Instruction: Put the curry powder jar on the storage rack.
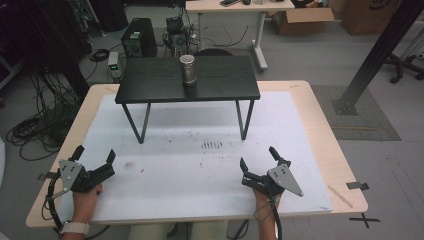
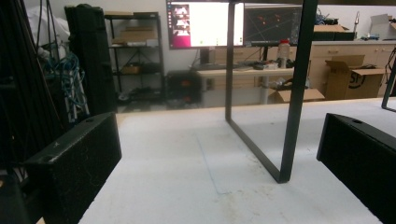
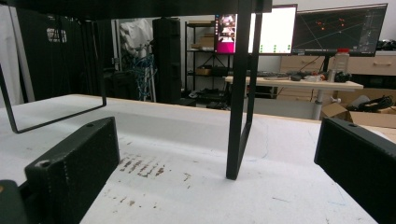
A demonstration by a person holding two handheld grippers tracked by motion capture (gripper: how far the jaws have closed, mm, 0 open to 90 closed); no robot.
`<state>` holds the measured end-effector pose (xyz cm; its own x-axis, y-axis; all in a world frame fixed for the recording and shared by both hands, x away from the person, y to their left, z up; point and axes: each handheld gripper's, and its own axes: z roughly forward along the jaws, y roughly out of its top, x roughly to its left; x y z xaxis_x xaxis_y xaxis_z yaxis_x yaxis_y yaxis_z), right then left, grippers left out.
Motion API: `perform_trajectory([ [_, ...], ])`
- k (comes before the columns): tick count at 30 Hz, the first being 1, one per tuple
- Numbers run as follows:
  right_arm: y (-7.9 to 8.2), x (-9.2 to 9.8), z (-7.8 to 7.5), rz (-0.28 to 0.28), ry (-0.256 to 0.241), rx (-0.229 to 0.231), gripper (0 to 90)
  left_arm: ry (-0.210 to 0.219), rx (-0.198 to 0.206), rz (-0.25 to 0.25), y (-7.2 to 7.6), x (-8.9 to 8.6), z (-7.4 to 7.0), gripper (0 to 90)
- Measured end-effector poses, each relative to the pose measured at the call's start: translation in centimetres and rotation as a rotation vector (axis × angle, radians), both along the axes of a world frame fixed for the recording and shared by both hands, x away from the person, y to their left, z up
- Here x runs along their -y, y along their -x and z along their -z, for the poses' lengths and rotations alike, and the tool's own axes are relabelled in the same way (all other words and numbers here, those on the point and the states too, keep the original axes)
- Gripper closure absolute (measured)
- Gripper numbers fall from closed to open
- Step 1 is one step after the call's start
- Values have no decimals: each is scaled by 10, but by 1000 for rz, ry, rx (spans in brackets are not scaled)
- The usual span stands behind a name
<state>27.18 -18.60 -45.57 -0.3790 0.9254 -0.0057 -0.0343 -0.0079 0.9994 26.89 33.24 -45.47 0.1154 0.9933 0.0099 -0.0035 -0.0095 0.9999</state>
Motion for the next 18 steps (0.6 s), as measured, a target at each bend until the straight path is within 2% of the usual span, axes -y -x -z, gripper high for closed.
perform_trajectory([
  [18, -1, 0, 0, 0, -1, -6, 0, 2, 2, 0, 0, 0, 0, 2],
])
